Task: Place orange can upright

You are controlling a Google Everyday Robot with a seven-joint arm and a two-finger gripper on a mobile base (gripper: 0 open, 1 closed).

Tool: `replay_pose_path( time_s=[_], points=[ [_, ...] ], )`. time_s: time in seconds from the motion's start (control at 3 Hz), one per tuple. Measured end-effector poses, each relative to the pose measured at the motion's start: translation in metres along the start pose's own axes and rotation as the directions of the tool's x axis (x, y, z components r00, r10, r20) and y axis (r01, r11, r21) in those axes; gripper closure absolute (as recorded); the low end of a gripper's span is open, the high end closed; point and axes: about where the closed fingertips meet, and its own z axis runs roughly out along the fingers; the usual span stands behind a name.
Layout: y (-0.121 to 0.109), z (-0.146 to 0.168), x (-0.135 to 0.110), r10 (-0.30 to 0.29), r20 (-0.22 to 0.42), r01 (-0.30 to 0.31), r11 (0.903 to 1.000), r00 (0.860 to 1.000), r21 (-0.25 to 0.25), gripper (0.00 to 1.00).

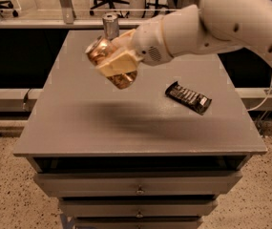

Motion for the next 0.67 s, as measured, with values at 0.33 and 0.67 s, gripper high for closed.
replay_pose_path(
  time_s=[0.33, 0.67],
  points=[
    [-0.0046, -0.0278, 0.0075, -0.044, 0.022, 0.043, 0.9983, 0.999, 0.039, 1.0],
    [-0.0047, -0.0261, 0.0074, -0.049, 0.016, 0.048, 0.9981, 0.999, 0.039, 1.0]
  ],
)
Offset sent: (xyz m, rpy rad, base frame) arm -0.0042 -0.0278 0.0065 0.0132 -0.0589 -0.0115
